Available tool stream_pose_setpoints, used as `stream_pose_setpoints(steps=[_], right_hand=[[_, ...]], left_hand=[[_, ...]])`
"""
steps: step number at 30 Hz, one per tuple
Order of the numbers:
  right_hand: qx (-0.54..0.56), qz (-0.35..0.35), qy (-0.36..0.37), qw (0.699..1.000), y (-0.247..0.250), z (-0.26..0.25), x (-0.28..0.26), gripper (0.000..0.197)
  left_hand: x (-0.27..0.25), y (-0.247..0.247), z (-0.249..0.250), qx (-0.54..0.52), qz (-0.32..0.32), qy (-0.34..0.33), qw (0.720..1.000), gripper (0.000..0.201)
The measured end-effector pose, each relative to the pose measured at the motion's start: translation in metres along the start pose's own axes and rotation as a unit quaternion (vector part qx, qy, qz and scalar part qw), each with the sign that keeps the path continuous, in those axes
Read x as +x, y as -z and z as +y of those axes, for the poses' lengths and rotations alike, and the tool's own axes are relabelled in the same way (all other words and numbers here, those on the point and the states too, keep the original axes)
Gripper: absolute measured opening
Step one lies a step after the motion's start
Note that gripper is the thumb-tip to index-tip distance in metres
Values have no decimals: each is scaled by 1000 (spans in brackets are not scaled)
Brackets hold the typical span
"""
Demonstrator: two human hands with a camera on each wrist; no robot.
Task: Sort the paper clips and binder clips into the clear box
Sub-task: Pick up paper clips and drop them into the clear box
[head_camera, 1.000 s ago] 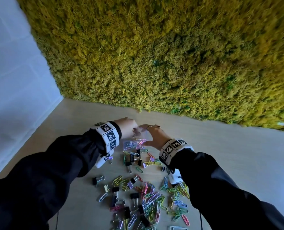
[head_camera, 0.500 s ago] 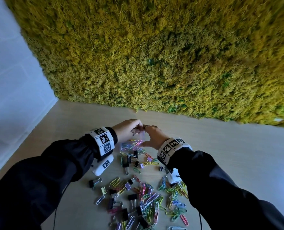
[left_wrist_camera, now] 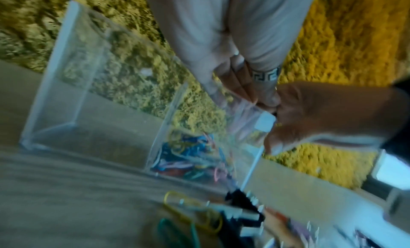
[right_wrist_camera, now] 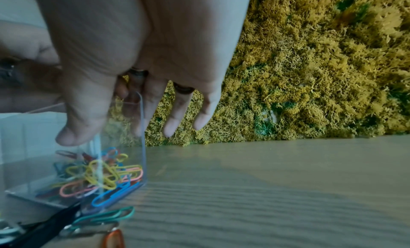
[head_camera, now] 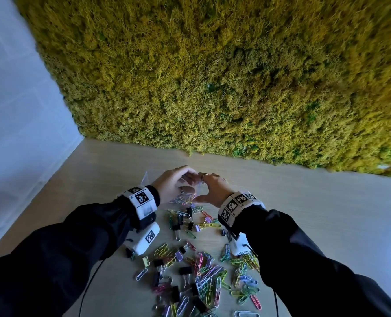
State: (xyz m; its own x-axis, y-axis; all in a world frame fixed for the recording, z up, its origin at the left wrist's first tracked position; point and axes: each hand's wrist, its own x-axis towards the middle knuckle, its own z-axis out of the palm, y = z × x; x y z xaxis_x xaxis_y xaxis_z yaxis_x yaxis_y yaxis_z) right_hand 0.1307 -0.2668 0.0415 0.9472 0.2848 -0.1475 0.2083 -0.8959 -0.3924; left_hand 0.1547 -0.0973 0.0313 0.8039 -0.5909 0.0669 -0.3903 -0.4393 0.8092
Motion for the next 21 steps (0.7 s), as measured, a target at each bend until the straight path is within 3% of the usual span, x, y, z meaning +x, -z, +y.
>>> stream_pose_setpoints(steps=[3, 5, 6, 8, 10, 13, 17, 19, 21], right_hand=[[26, 1, 9, 1000, 0, 2, 0, 56], [34, -5, 12, 999, 1, 5, -2, 57], [23, -1, 14, 1000, 2, 6, -3, 59], [-25, 47, 40, 998, 5, 4, -11, 62], [-85, 104, 109, 985, 7, -3, -19, 56], [-191, 35, 136, 972, 4, -20, -20, 46], [-263, -91, 50, 959, -5, -33, 0, 27], [-257, -143, 19, 956, -6, -36, 8, 30], [-236, -152, 10, 960, -5, -38, 11, 37]], left_hand=[[-4, 12, 3, -20, 37, 21, 999, 40], [-10, 26, 7, 62, 99, -13, 993, 35], [-14, 34, 6, 127, 111, -19, 986, 45], [-24, 47, 2, 251, 57, 40, 965, 70], [-33, 52, -5, 272, -15, 107, 956, 83], [-42, 50, -10, 199, -20, 109, 974, 79], [-45, 41, -2, 190, -11, 105, 976, 74], [-46, 37, 0, 180, -11, 104, 978, 75], [-47, 38, -2, 157, -8, 109, 982, 77]])
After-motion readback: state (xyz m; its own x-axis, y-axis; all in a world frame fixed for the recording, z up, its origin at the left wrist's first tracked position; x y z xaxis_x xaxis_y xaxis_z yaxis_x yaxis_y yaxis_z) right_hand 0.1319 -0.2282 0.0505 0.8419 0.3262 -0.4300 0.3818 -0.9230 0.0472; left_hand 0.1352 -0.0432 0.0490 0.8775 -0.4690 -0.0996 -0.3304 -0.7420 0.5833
